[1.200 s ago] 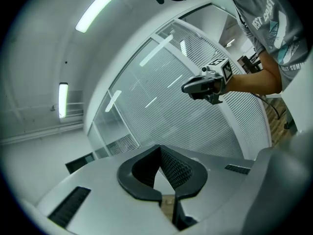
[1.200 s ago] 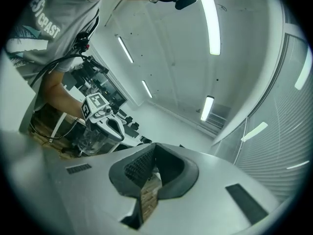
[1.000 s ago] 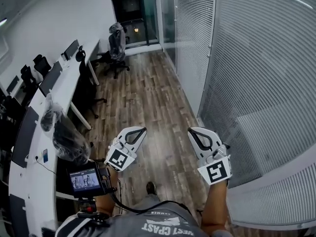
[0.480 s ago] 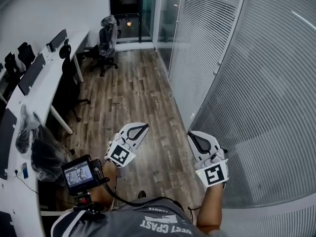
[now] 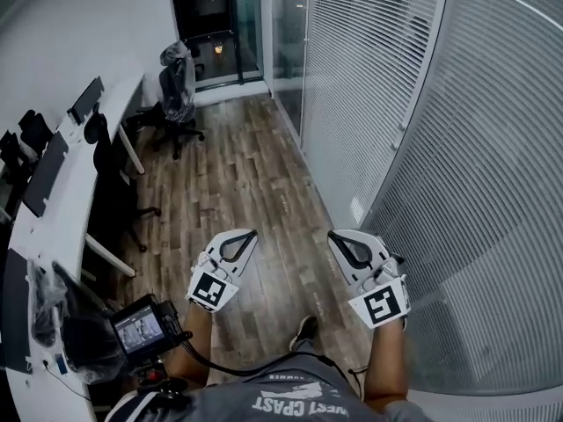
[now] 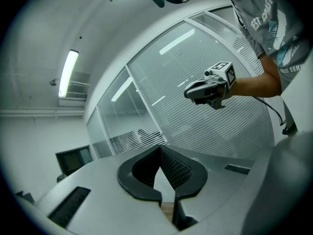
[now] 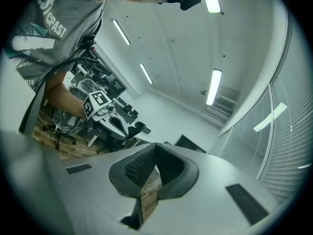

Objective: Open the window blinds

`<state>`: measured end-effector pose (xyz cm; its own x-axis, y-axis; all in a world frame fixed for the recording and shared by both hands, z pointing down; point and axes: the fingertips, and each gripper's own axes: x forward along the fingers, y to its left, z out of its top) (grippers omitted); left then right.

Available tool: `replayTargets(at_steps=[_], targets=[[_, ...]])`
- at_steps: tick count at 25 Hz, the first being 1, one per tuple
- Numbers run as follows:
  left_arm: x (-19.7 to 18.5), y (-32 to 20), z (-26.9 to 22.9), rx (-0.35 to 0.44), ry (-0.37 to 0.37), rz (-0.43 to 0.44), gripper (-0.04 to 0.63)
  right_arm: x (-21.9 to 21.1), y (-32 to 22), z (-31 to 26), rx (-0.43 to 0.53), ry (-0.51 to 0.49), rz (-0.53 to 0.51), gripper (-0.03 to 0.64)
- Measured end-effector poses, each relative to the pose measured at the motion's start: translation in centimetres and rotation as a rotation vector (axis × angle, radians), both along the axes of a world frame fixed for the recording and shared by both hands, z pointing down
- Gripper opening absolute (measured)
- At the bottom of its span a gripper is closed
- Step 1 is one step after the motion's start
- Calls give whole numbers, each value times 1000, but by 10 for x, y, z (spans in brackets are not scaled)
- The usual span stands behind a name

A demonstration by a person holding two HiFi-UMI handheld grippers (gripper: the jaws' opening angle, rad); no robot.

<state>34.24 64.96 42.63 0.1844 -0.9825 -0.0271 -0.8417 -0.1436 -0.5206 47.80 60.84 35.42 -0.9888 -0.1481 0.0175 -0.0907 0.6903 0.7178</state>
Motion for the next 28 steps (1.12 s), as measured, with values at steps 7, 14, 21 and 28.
replayTargets(at_steps=[7, 14, 21, 28], targets=[[-67, -141, -10, -48, -28, -43, 2, -87, -152, -11, -34, -6, -74, -4], [-115, -266, -8, -83, -64, -85, 2, -146, -287, -9, -56, -18, -136, -5], [-180, -363, -2, -89, -23, -63, 2, -202, -384, 5, -99, -21, -108, -5], [-293, -465, 15, -69, -13, -10, 2, -310, -477, 15, -72, 13, -57, -5]])
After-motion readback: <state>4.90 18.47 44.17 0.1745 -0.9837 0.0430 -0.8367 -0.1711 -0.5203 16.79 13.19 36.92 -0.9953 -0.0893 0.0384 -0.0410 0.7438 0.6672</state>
